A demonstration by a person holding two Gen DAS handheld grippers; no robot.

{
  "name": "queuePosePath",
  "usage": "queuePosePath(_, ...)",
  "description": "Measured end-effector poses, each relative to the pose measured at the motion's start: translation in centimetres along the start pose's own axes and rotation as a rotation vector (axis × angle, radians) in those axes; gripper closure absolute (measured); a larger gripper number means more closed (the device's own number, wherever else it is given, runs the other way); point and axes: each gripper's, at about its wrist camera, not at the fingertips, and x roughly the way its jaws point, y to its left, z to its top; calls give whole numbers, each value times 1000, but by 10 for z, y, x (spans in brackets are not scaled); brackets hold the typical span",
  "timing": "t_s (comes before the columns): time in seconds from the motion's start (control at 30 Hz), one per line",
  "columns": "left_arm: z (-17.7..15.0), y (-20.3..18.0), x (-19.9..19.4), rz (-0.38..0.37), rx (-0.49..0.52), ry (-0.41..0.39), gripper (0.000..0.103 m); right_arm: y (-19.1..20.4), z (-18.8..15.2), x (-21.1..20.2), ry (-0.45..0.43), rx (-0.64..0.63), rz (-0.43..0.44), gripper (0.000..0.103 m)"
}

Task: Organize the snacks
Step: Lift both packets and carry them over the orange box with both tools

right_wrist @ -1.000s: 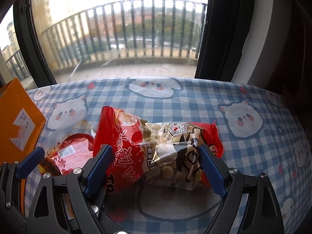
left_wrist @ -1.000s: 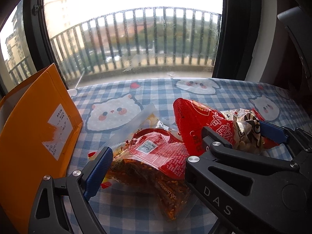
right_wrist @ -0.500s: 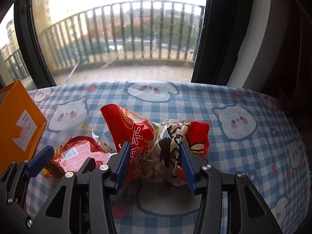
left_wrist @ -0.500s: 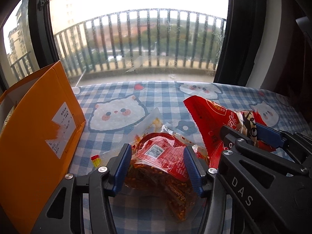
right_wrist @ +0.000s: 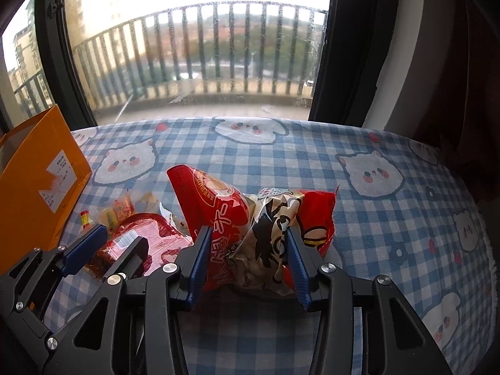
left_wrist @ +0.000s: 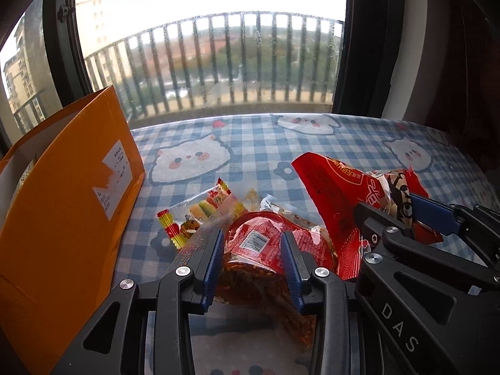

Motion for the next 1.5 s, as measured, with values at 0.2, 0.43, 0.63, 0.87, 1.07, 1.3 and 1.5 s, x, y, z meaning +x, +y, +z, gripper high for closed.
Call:
queuePosePath(0.2, -25, 5, -22, -32, 30, 14, 63, -5, -30, -28, 16, 26, 74, 55)
queuePosePath(0.43, -54, -4, -43, -56, 124, 35, 33, 0, -64, -56, 25, 8, 126, 54)
queuePosePath(0.63, -64, -11, -45, -35, 161, 32, 14, -2, -82, -68, 17, 3, 133, 44)
queuePosePath(0.87, -66, -12, -38, -50, 155, 30, 5, -11, -77, -72, -58, 14, 66, 9)
queuePosePath(1.07, -69, -14, -33, -67, 186, 27, 7, -6, -77, -48, -8, 6, 52, 3)
queuePosePath(1.3, -70, -13, -30, -98, 169, 33, 24, 2, -82, -33, 4, -34, 10, 0)
queuePosePath(1.5, -73, -18, -36, -99, 195, 18, 40, 0, -85, -33, 5, -11, 9, 10)
